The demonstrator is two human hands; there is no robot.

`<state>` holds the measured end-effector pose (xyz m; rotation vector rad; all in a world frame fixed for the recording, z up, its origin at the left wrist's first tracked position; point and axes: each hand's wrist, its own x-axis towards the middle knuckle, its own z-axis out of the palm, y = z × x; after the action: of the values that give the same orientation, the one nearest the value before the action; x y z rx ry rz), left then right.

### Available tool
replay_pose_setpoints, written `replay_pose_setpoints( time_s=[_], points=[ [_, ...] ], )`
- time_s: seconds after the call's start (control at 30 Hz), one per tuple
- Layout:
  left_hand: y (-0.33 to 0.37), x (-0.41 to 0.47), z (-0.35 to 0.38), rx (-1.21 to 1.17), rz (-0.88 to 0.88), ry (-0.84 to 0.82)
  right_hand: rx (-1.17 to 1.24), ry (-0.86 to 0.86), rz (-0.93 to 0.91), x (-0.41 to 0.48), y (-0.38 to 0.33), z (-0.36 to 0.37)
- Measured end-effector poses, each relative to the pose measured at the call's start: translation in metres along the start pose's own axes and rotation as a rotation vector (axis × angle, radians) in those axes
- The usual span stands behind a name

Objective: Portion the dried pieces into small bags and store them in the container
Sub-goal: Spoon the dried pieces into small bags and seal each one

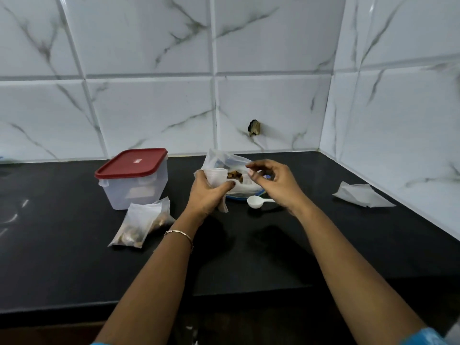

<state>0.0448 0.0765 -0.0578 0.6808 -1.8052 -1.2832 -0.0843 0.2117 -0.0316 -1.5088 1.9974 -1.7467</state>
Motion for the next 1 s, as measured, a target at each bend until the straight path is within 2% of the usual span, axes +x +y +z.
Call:
replay_pose_setpoints(
  time_s=[0.1, 0.17, 0.27, 0.4, 0.53, 0.63, 0.7, 0.83, 1.0],
  points=[
    [0.002, 0.005, -0.001, 0.095, 0.064, 0.078, 0.105, -0.114, -0.016, 0.015, -0.023, 0.023],
    [0.004, 0.007, -0.002, 0.122, 0.085, 0.122, 0.060, -0.140, 0.014, 0.029, -0.027, 0.037],
    [0.006, 0.010, -0.002, 0.136, 0.090, 0.166, 0.051, -0.092, 0.066, 0.039, -0.020, 0.051],
    [0.008, 0.015, 0.000, 0.138, 0.069, 0.085, 0.198, -0.016, 0.116, 0.038, -0.003, 0.054],
    [0.011, 0.020, 0.001, -0.110, -0.007, -0.022, 0.327, 0.063, 0.148, 0.039, -0.001, 0.047],
    [0.010, 0.026, -0.009, -0.379, -0.130, -0.150, 0.328, 0.097, 0.163, 0.040, 0.000, 0.045],
    [0.007, 0.028, -0.015, -0.468, -0.161, -0.201, 0.334, 0.131, 0.157, 0.040, 0.002, 0.045],
    [0.008, 0.028, -0.018, -0.501, -0.140, -0.181, 0.327, 0.228, 0.140, 0.041, 0.001, 0.044],
    [0.011, 0.028, -0.016, -0.482, -0.077, -0.047, 0.295, 0.279, 0.108, 0.042, 0.001, 0.041]
  ],
)
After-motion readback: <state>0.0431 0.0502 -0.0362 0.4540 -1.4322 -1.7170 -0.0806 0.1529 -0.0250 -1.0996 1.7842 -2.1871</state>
